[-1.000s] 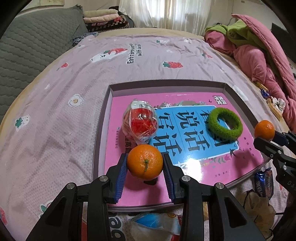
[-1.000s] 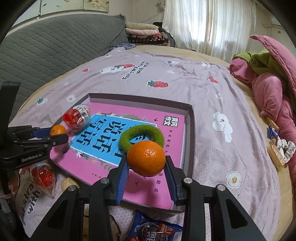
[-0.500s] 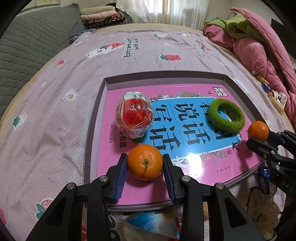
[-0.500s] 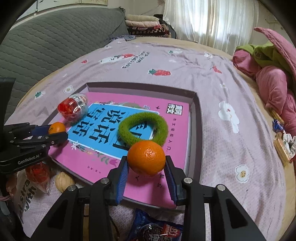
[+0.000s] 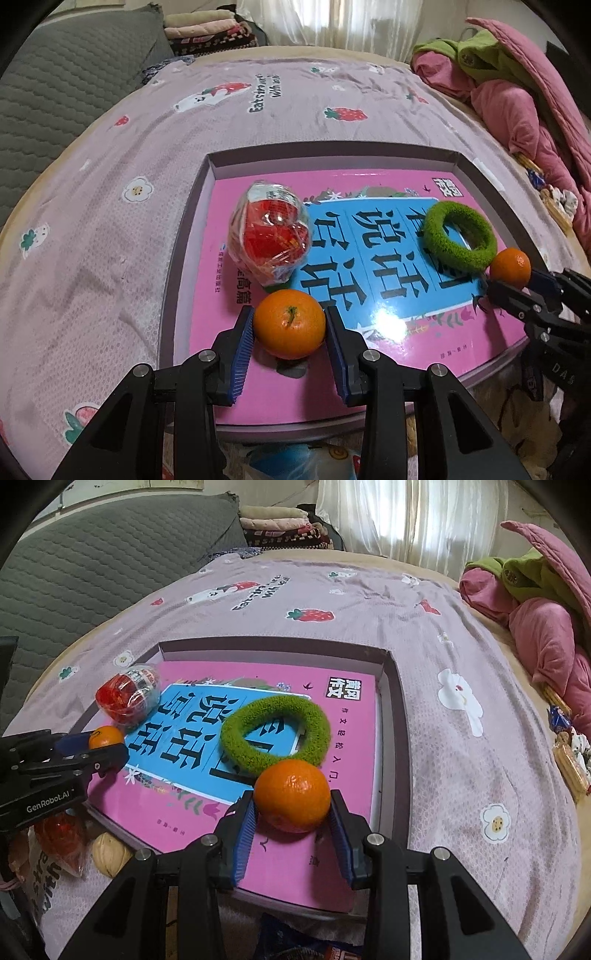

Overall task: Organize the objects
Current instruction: 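Lower both held tangerines onto the book inside the tray, then open both tools to release the tangerines on the book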

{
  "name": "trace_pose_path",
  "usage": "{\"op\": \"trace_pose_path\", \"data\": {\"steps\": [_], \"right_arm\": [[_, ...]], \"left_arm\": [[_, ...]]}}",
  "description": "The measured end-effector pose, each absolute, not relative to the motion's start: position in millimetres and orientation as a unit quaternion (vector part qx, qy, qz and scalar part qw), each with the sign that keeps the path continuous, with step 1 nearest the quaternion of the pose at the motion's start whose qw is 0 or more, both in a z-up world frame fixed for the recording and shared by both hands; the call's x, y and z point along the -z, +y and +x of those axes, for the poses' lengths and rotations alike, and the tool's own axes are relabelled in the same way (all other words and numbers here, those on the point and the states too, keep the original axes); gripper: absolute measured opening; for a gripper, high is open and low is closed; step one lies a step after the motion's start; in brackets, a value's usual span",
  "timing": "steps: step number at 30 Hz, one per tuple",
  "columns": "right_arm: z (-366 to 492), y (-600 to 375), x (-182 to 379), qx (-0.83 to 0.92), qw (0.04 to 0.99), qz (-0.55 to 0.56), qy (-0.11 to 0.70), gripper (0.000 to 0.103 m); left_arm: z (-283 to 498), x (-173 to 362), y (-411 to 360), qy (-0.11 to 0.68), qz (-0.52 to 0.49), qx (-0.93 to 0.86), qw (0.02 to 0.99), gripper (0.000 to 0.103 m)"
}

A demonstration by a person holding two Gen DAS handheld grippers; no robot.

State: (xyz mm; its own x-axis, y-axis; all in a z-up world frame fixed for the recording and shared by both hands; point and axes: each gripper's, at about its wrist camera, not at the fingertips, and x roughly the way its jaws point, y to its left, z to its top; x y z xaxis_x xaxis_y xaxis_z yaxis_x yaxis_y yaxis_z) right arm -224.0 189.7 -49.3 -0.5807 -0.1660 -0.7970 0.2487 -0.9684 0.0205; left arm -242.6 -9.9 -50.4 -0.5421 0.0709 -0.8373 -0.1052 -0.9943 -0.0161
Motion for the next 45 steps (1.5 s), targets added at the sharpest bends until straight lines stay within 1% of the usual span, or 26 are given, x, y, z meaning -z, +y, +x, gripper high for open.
{"op": "trace_pose_path", "data": {"steps": [22, 29, 36, 39, 40, 43, 45], "right_arm": [[-228, 195, 44, 0.892, 0.111, 0.437, 0.039, 0.040], [-226, 197, 42, 0.894, 0.110, 0.434, 0.038, 0.048], [-223, 196, 38, 0.898, 0.110, 0.424, 0.045, 0.048], [-221, 195, 34, 0.900, 0.111, 0.418, 0.046, 0.048], [-221, 195, 33, 0.901, 0.111, 0.417, 0.046, 0.049], [-220, 195, 31, 0.902, 0.113, 0.414, 0.044, 0.056], [-219, 194, 29, 0.903, 0.115, 0.412, 0.043, 0.058]], "left_arm": [[-251, 50, -14, 0.006, -0.476, -0.879, 0.041, 0.039], [-250, 49, -16, 0.004, -0.477, -0.878, 0.043, 0.039], [-244, 39, -16, 0.008, -0.466, -0.884, 0.041, 0.040], [-242, 34, -17, 0.003, -0.461, -0.886, 0.043, 0.047], [-242, 32, -17, 0.003, -0.459, -0.887, 0.044, 0.047], [-238, 26, -16, 0.010, -0.449, -0.892, 0.038, 0.048], [-237, 23, -16, 0.012, -0.445, -0.895, 0.037, 0.048]]}}
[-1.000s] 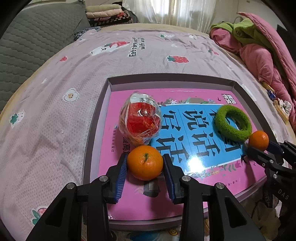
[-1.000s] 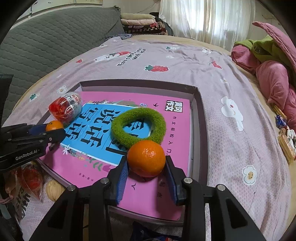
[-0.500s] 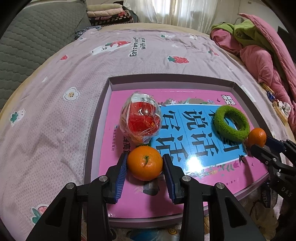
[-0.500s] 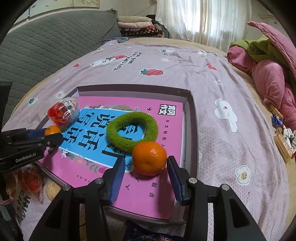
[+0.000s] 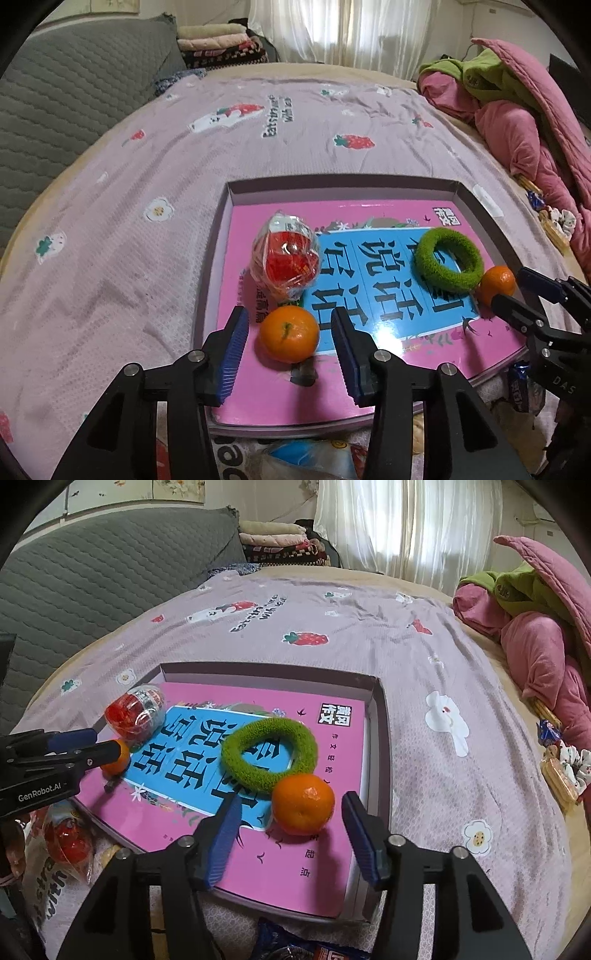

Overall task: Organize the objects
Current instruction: 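Open both tools to release the tangerines on the book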

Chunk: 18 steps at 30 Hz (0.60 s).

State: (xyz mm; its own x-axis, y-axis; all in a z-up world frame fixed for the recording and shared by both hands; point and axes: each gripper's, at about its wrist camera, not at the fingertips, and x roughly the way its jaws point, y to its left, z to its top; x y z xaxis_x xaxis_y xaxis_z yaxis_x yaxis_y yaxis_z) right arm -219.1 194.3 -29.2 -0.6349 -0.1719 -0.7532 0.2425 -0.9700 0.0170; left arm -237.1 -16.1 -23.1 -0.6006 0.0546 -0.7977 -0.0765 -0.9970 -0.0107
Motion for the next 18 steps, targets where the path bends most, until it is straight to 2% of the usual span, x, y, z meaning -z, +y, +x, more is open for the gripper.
{"op": "trace_pose_path", "data": {"steps": [5, 9, 18], "right_arm": [[-217, 194, 24, 0.907, 0.115, 0.403, 0.043, 0.061], [-214, 194, 18, 0.910, 0.118, 0.395, 0.044, 0.062], [-205, 195, 2, 0.919, 0.121, 0.371, 0.049, 0.064]], "left_arm": [[-233, 16, -18, 0.009, -0.439, -0.897, 0.040, 0.049], [-230, 9, -22, -0.003, -0.428, -0.903, 0.040, 0.058], [-220, -8, -26, -0.004, -0.404, -0.914, 0.041, 0.063]]}}
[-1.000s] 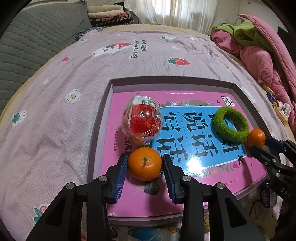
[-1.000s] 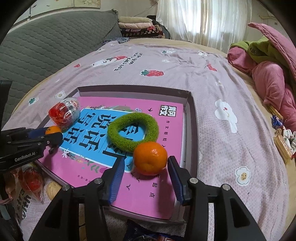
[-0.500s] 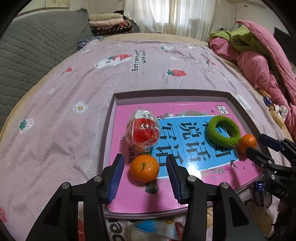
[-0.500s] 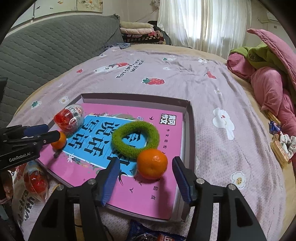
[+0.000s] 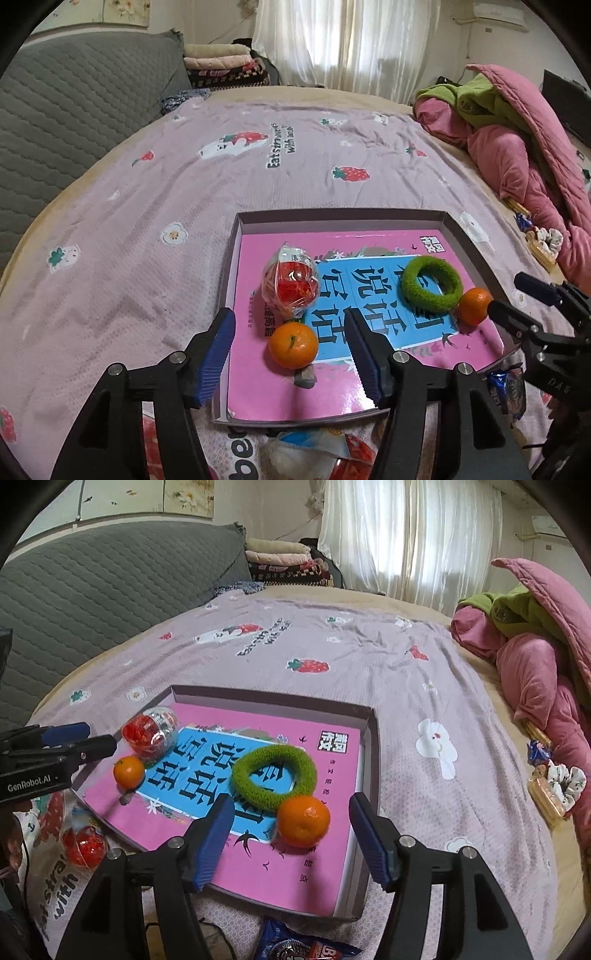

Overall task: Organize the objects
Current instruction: 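Open both tools to release the tangerines on the book, then withdraw both open tools back from the tray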

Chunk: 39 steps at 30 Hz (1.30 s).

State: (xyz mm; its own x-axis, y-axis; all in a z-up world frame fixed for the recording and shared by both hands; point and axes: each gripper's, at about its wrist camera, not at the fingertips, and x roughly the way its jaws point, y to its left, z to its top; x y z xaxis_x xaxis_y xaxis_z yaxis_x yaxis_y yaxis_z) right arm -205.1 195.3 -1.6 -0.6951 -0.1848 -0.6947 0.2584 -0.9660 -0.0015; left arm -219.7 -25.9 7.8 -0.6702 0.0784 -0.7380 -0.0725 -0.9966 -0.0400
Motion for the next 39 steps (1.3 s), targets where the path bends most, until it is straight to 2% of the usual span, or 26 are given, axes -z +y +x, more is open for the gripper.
{"op": "trace_pose_path", "data": {"steps": [11, 15, 20, 39], "right_arm": [[-186, 190, -31, 0.934, 0.126, 0.330, 0.048, 0.071], [-178, 186, -41, 0.939, 0.127, 0.316, 0.052, 0.072], [-165, 184, -56, 0.947, 0.127, 0.291, 0.051, 0.078], [-125, 184, -68, 0.953, 0.132, 0.268, 0.042, 0.082]], "left_arm": [[-204, -26, -31, -0.008, -0.381, -0.924, 0.038, 0.064], [-194, -34, -33, -0.013, -0.368, -0.929, 0.036, 0.071], [-179, -45, -30, -0.006, -0.348, -0.937, 0.036, 0.072], [-138, -47, -35, -0.032, -0.338, -0.940, 0.041, 0.073]]}}
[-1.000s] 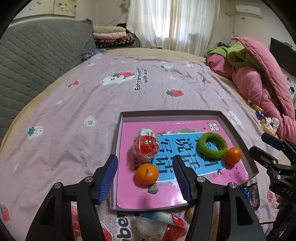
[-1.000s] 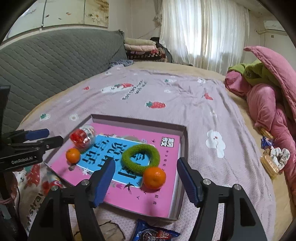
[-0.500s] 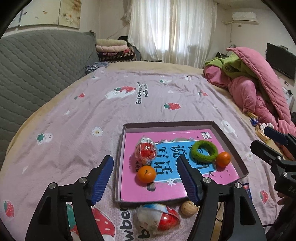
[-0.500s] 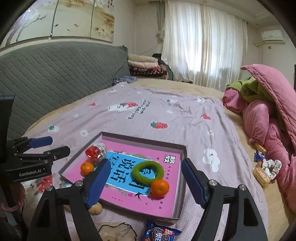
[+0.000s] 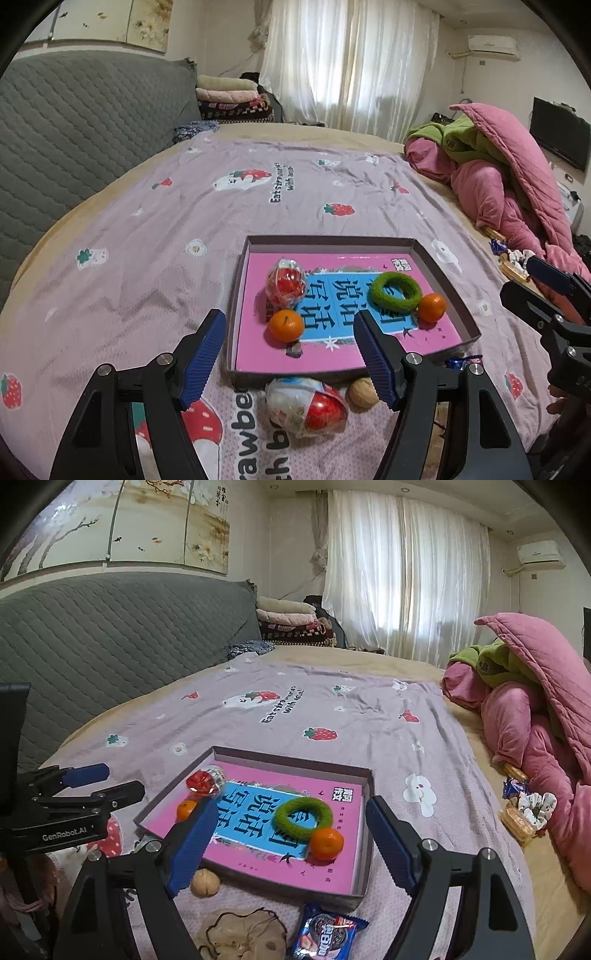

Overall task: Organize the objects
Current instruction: 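Withdraw both open tools back from the tray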

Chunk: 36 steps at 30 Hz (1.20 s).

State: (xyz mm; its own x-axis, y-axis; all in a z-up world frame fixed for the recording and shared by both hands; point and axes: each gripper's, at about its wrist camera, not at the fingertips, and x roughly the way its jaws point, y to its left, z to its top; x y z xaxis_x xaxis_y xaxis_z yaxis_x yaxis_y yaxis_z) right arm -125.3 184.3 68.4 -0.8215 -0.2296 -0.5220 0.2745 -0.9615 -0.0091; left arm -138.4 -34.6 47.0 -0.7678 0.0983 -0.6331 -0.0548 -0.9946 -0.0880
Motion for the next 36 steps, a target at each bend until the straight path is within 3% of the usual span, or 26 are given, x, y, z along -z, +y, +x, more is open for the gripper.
{"op": "trace_pose_path", "data": {"steps": [36], "right_arm": [[-56, 170, -71, 0.951, 0.126, 0.278, 0.053, 0.082]], "left_arm": [[-65, -55, -30, -0.030, -0.342, -0.939, 0.039, 0.073]]}}
